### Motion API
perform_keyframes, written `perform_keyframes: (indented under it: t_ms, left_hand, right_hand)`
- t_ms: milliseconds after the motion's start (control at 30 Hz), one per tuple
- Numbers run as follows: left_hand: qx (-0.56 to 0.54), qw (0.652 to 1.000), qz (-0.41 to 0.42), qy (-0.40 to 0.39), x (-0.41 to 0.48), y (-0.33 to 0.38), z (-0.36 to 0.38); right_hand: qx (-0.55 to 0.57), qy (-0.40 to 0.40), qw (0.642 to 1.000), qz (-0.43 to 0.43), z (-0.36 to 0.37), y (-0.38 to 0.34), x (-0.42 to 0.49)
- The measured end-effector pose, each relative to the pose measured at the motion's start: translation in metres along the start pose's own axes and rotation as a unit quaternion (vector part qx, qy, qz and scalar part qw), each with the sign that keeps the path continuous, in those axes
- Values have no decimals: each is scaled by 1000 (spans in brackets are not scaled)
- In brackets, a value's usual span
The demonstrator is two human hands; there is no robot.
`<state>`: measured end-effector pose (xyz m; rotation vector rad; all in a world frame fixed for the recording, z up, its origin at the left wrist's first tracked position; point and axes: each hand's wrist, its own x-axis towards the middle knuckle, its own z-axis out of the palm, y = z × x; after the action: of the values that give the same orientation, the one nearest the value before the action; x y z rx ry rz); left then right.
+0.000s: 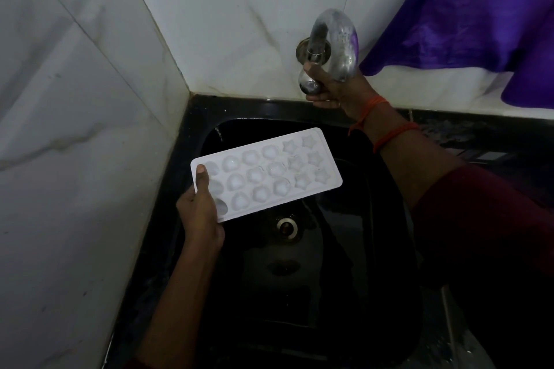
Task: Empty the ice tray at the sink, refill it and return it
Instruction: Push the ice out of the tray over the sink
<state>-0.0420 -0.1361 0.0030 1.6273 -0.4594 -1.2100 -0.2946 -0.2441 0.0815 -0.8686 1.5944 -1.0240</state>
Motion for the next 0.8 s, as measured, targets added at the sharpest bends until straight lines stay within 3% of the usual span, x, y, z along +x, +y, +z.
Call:
perform_keyframes:
  t_ms: [333,500,800]
  left_hand:
    - [-5,1000,-5,-6,7,-4,3]
    - [-1,1000,-12,-5,11,-9,9]
    - [4,1000,-23,-20,17,-18,22]
  right_hand:
    - [-87,29,995,27,-8,24,57]
    - [-21,23,999,29,-6,33,69]
    - [-41,29,999,12,-9,41,78]
